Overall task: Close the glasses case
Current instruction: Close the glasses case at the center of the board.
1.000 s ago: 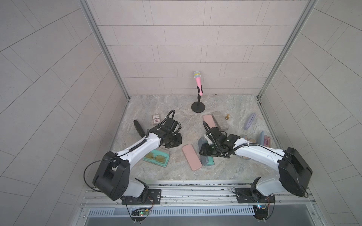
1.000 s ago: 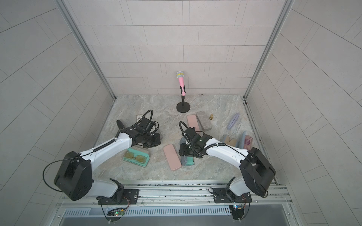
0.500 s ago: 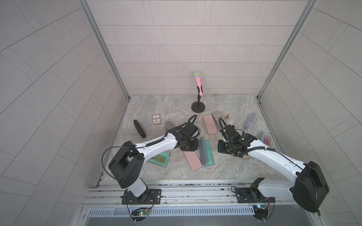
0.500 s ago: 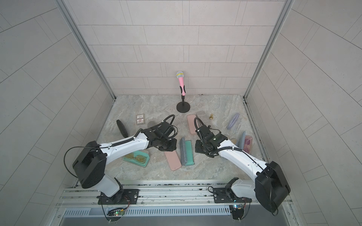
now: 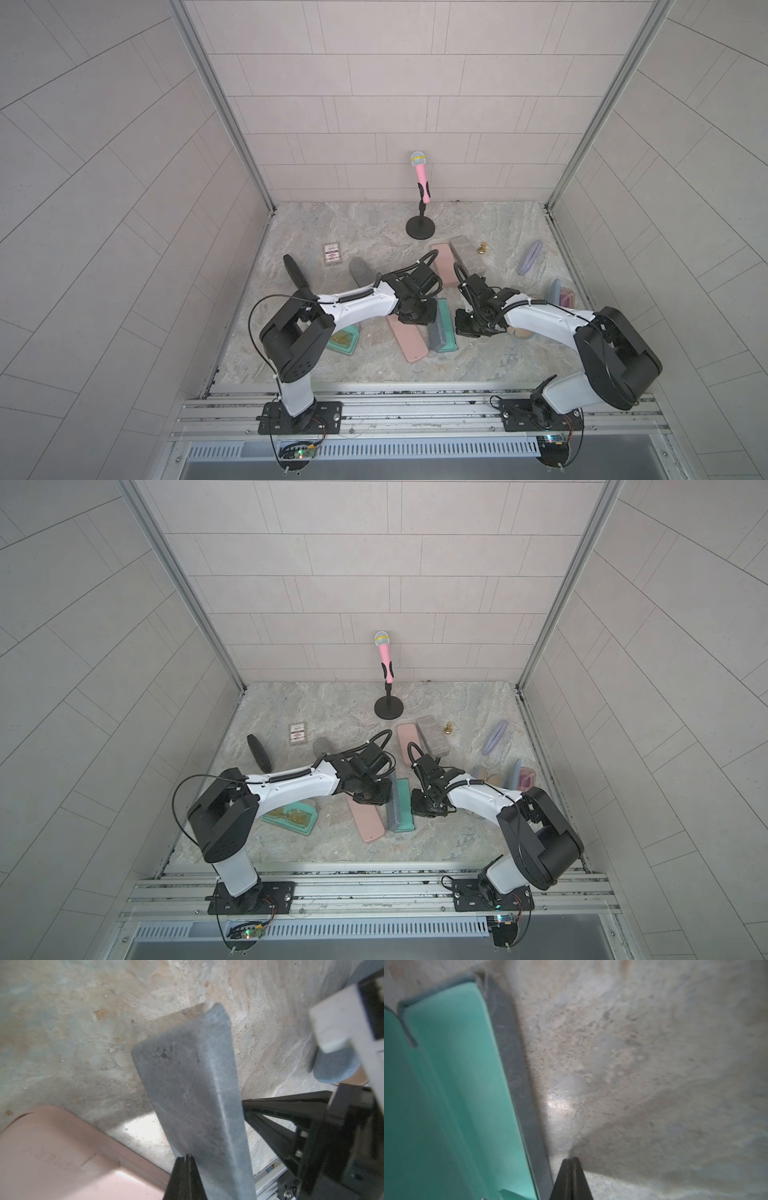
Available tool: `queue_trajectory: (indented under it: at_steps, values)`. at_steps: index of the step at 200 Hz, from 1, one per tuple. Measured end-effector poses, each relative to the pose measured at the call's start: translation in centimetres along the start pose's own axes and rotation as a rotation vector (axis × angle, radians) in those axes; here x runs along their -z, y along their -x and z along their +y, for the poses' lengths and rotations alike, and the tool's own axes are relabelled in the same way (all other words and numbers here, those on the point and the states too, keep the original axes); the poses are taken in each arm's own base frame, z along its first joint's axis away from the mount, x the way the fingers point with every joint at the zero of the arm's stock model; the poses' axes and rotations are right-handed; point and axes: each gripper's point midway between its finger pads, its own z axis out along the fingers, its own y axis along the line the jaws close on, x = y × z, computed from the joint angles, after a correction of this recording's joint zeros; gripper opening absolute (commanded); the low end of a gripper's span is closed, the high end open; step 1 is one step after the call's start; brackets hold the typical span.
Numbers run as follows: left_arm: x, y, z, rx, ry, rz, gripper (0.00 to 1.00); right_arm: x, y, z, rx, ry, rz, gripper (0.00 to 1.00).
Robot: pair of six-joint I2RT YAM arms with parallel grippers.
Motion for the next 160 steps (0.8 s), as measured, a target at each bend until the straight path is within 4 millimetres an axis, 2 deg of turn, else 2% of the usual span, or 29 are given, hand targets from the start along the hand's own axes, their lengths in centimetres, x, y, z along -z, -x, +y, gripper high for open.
queue_trajectory:
  at_steps: [64,96,112,135,160]
  values:
    - [-0.5,0.7,0.1,0.016,0.043,-0.013,0.0,-1.1,1.1,2.9,-0.005,0.176,0.01,0.07]
    - [-2.0,-0.5,-1.1,-0.002,0.021,0.026,0.0,-1.8,1.4,5.1,0.026,0.274,0.018,0.08]
    - [-2.0,-0.5,-1.7,-0.008,0.006,0.023,0.0,-1.8,1.4,5.1,0.026,0.274,0.018,0.09]
    - [-1.9,-0.6,-1.6,-0.01,0.016,0.023,0.0,-1.3,1.5,4.5,0.031,0.235,0.006,0.14]
    - [-0.8,0.0,-1.2,-0.003,0.039,0.002,0.0,0.7,1.6,3.5,0.041,0.163,-0.036,0.29]
